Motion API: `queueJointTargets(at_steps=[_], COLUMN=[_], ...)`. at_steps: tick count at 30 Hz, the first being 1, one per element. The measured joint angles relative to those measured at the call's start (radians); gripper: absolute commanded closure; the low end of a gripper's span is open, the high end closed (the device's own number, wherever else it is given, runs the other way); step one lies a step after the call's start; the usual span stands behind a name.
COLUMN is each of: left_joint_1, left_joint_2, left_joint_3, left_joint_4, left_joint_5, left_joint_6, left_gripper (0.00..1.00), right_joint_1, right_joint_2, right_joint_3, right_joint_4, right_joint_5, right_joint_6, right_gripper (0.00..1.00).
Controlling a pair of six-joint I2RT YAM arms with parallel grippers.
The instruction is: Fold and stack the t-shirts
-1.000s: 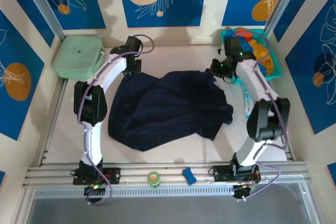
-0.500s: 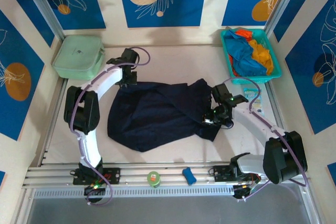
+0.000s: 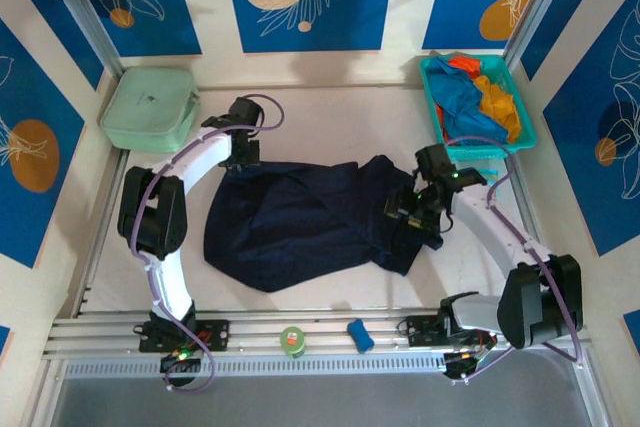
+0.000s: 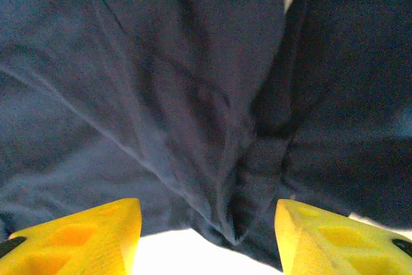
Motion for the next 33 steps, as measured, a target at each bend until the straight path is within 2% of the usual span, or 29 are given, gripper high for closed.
queueJointTargets(at_steps=[3, 8, 16, 24, 27, 31, 33], left_joint_1=[0.0, 0.0, 0.0, 0.0, 0.0, 0.0, 0.0], left_joint_2=[-0.001, -0.001, -0.001, -0.001, -0.001, -0.001, -0.001], left_joint_3=[-0.005, -0.007, -0.008, -0.008, -0.008, -0.01, -0.011], left_joint_4=[0.001, 0.008, 0.011, 0.011, 0.011, 0.014, 0.015], left_joint_5=[0.006, 0.016, 0.025, 0.026, 0.026, 0.027, 0.027], left_joint_6=[-0.009, -0.013, -0.017, -0.02, -0.024, -0.032, -0.035], left_gripper=[1.0, 1.0, 1.0, 1.0, 1.0, 1.0, 1.0], right_joint_1=[-0.074, -0.15, -0.158, -0.158, -0.158, -0.158, -0.158], right_joint_2=[0.057, 0.235, 0.39, 0.444, 0.48, 0.522, 0.531], right_joint_3=[0.086, 0.186, 0.197, 0.197, 0.201, 0.232, 0.264], right_joint_4=[0.011, 0.05, 0.092, 0.144, 0.156, 0.161, 0.153], right_joint_5=[-0.007, -0.015, -0.046, -0.068, -0.077, -0.082, -0.081], right_joint_6=[-0.022, -0.047, -0.046, -0.036, -0.035, -0.039, -0.047], right_gripper=[0.46, 0.48, 0.51, 0.61, 0.7, 1.0, 1.0])
